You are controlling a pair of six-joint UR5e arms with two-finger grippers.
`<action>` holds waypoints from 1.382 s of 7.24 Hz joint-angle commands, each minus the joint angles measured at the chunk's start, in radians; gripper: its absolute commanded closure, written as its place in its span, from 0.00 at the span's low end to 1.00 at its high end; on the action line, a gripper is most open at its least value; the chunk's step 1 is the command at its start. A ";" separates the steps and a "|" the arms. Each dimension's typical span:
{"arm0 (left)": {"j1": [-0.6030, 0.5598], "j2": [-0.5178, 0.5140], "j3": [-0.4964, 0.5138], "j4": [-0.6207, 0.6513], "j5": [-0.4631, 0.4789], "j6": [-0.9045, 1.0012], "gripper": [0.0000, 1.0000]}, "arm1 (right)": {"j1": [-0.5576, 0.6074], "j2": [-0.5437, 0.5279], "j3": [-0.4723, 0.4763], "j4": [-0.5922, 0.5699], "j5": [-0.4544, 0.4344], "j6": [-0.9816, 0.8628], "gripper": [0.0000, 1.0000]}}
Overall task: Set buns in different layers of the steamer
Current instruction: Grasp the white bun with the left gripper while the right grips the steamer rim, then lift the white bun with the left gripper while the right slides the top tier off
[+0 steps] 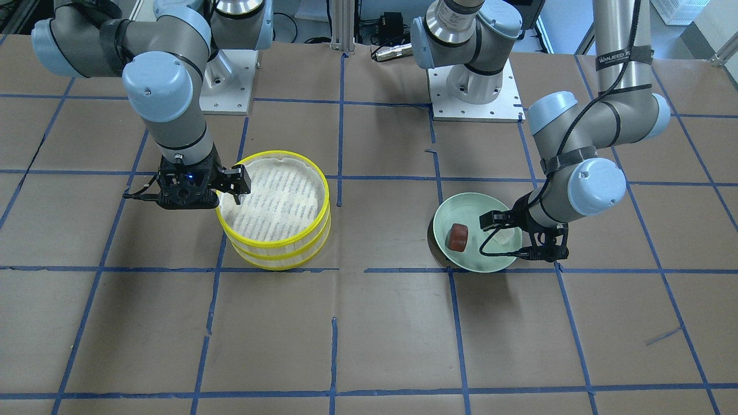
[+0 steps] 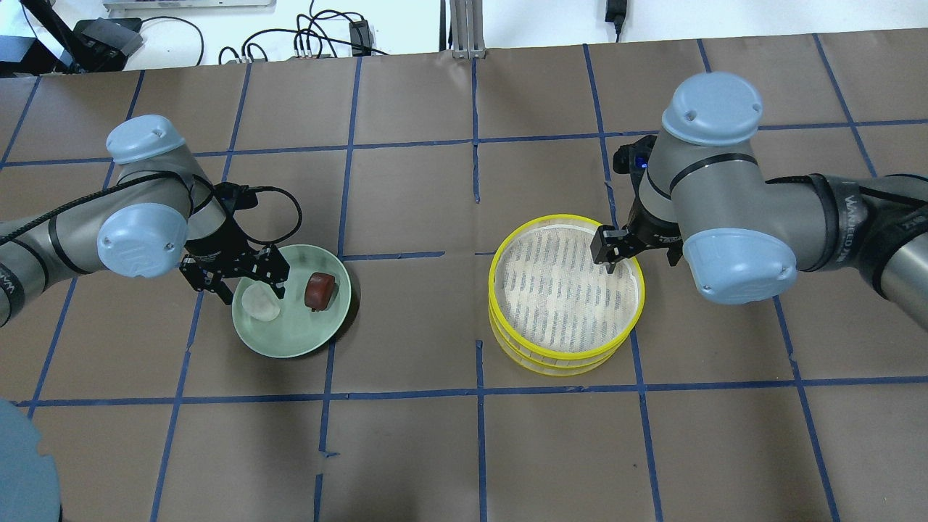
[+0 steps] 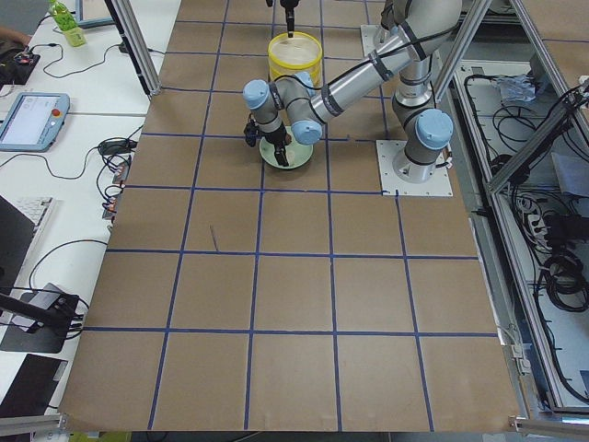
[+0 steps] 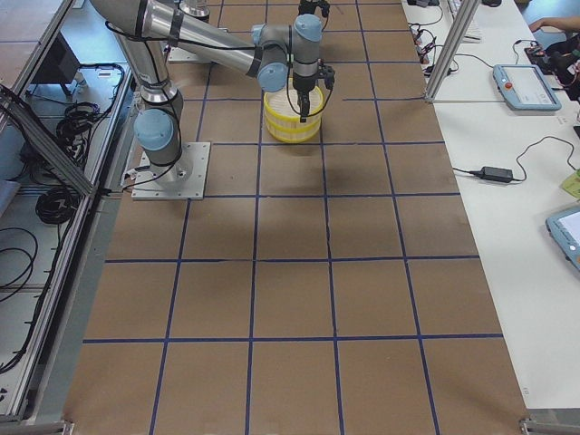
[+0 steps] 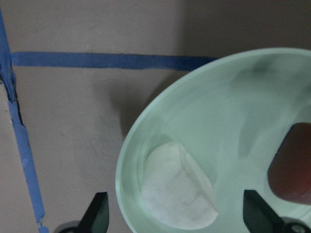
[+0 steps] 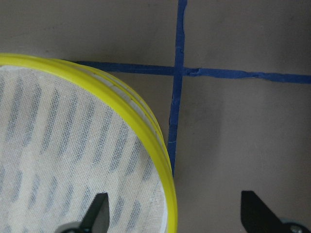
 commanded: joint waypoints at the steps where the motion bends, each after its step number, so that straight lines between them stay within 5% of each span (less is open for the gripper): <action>1: 0.000 -0.001 -0.011 0.001 -0.016 -0.034 0.71 | -0.001 0.003 0.004 -0.001 0.006 0.005 0.43; 2: 0.000 -0.001 -0.011 0.019 -0.016 -0.034 0.98 | -0.001 0.003 0.004 -0.003 0.006 0.005 0.63; 4: 0.000 0.031 0.002 0.099 -0.015 -0.006 1.00 | -0.006 0.003 0.001 -0.001 0.005 -0.001 0.86; 7: -0.070 0.216 0.041 0.025 -0.016 -0.011 1.00 | -0.007 -0.001 0.000 -0.001 0.005 -0.002 0.89; 10: -0.272 0.223 0.188 -0.039 -0.039 -0.282 0.99 | -0.024 -0.044 -0.014 0.008 0.003 -0.011 0.89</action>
